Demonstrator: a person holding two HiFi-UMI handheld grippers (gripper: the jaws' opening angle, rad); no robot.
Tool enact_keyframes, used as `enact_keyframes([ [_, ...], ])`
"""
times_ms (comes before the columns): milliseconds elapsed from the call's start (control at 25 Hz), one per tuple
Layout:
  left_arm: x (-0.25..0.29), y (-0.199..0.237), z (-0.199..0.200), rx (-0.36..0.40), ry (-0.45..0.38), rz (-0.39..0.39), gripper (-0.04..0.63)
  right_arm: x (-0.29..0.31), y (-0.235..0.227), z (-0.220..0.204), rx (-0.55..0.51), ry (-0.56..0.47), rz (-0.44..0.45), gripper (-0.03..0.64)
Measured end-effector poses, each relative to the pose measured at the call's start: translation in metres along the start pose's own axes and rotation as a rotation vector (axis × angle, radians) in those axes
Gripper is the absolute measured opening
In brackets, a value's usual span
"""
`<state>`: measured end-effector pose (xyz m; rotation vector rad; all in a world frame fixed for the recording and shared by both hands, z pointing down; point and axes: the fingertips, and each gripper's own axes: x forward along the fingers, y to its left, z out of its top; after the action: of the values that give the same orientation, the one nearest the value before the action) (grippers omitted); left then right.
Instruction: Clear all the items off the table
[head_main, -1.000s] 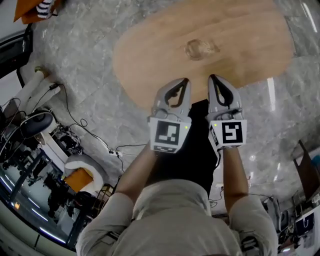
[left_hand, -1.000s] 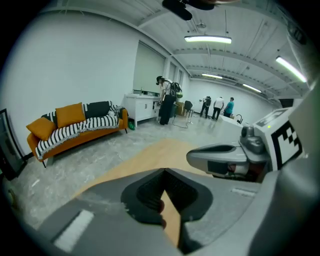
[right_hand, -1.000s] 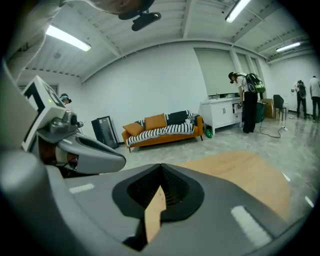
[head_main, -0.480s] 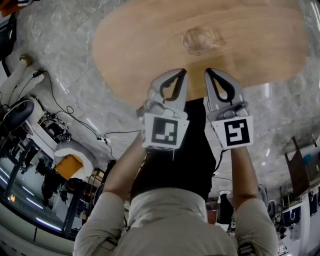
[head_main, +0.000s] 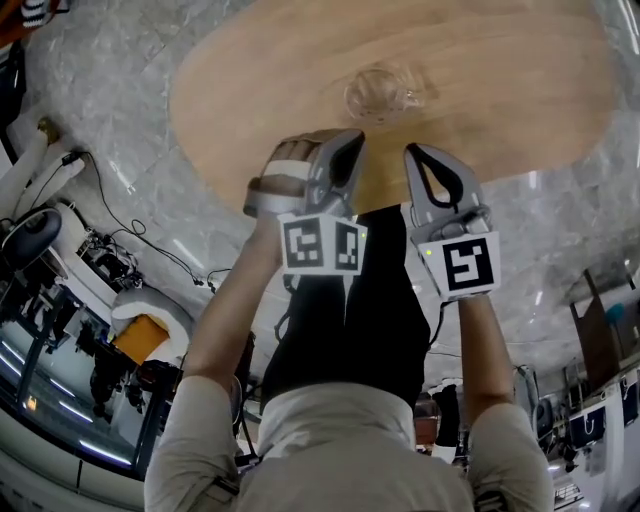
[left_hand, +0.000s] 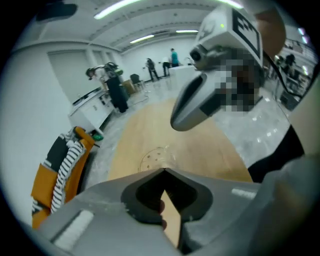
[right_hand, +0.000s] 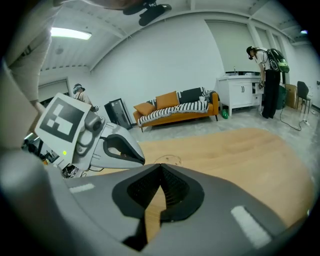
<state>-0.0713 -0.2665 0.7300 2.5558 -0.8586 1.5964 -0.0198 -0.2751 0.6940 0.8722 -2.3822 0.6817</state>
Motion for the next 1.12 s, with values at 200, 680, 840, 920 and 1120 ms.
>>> enact_keyframes([
  [200,0.015,-0.006,-0.009,0.303,0.101,-0.102,0.021,-0.008,-0.001,-0.006,0.007,0.012,0.012,0.007],
  [680,0.039,-0.011,-0.021,0.457,0.208,-0.220,0.164,-0.020,-0.017,-0.023,0.066,0.001,-0.014,0.008],
  [840,0.045,-0.013,-0.030,0.519,0.241,-0.240,0.167,-0.020,-0.018,-0.027,0.070,-0.006,-0.016,0.008],
  [920,0.051,-0.012,-0.036,0.569,0.267,-0.251,0.167,-0.019,-0.017,-0.030,0.077,-0.008,-0.015,0.007],
  [1120,0.062,-0.005,-0.040,0.697,0.301,-0.217,0.166,-0.023,-0.010,-0.034,0.087,-0.019,-0.019,0.008],
])
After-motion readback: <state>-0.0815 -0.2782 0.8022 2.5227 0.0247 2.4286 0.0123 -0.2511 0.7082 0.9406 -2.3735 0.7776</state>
